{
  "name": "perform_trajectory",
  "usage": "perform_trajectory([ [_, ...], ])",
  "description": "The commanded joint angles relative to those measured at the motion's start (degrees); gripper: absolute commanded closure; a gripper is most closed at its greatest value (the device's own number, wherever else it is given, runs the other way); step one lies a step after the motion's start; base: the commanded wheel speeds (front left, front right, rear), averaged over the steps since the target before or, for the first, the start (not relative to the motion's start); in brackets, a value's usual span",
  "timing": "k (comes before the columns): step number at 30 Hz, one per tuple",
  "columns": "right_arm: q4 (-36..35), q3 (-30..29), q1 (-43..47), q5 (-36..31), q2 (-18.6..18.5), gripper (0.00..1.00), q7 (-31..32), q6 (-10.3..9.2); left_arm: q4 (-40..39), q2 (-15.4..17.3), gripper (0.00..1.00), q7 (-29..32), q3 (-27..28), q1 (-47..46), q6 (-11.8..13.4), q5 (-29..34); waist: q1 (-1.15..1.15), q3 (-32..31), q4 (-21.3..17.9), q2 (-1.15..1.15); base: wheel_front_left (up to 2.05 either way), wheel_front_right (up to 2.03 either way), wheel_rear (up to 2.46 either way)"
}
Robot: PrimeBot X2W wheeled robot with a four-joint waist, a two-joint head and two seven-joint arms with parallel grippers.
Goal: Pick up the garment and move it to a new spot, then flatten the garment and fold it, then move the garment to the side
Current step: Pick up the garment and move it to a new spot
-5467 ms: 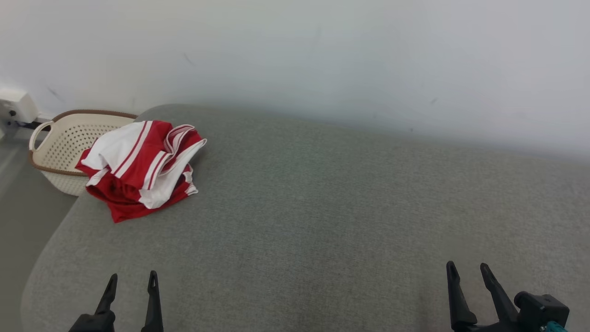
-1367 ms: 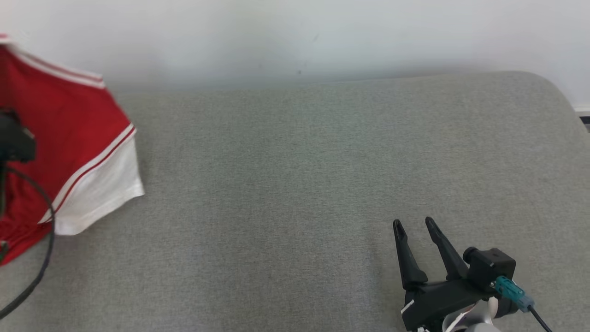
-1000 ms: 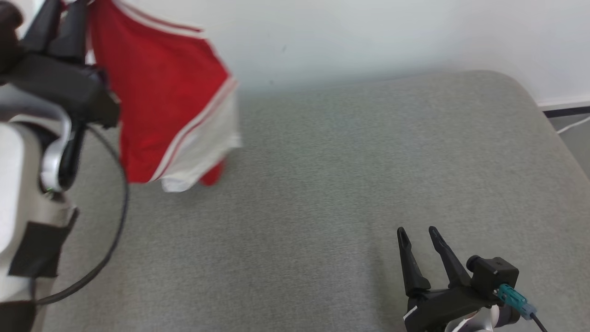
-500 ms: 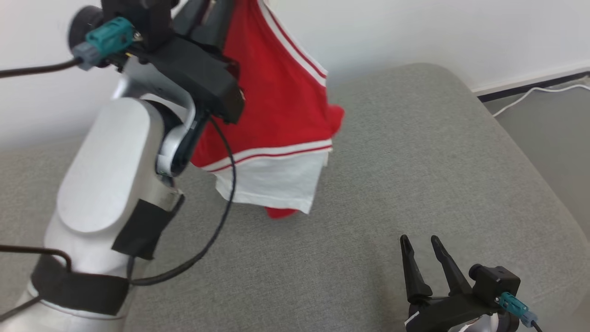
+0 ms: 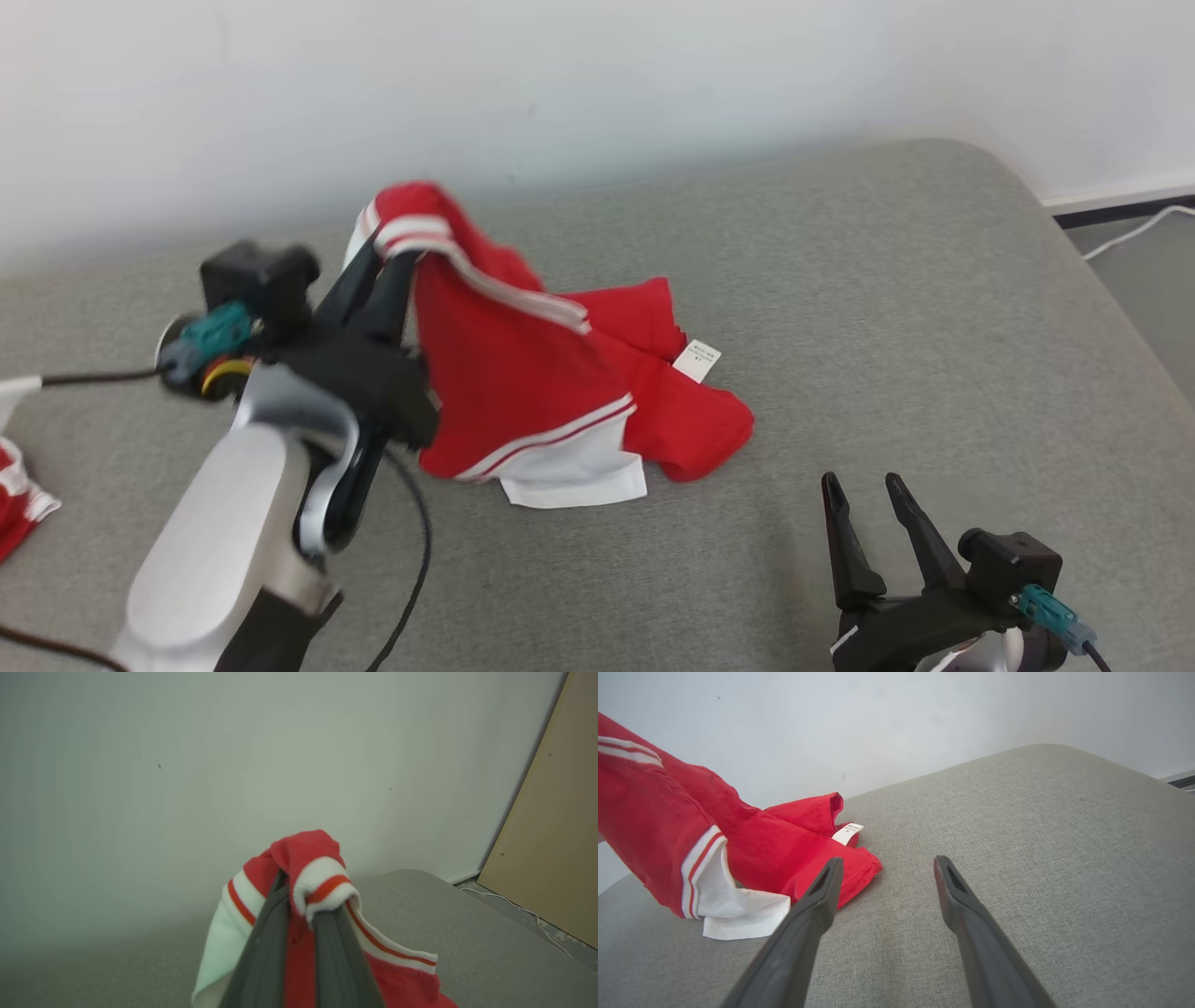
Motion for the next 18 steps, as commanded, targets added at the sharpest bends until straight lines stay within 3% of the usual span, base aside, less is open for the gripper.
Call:
perform_trajectory([
  [1,-0.1,0.2,-0.2,-0.3,-0.1,0.0,0.0,0.04,-0.2,0.7,1.0,-0.4,0.3,1.3,0.3,-0.1,0.0,0.5,1.5,0.0,0.0,0.0,0.0],
  [10,-0.9,1.0,0.3,-0.6,-0.1,0.0,1.1,0.04,2.4,5.7,1.0,-3.1,3.1,13.1,1.2,-1.4,0.0,1.0,2.8,0.0,0.0,0.0,0.0],
  [15,-1.3,0.8,1.2,-1.1,-0.1,0.0,1.7,0.04,6.0,6.6,1.0,-5.2,3.8,16.1,1.1,-2.1,0.0,1.3,3.3,0.0,0.0,0.0,0.0],
  [16,-1.3,0.7,1.4,-1.1,-0.1,0.0,1.9,0.04,6.7,6.8,0.35,-5.6,3.6,16.4,1.0,-1.7,0.0,1.3,3.5,0.0,0.0,0.0,0.0],
  [17,-1.4,0.6,1.4,-1.2,-0.1,0.0,2.0,0.04,7.3,6.9,0.0,-5.9,3.4,16.7,0.9,-1.4,0.0,1.4,3.7,0.0,0.0,0.0,0.0],
  [18,-1.5,0.4,1.4,-1.3,-0.1,0.0,2.0,0.04,7.8,6.6,0.0,-6.3,3.2,17.0,0.8,-1.6,0.0,1.4,3.9,0.0,0.0,0.0,0.0],
])
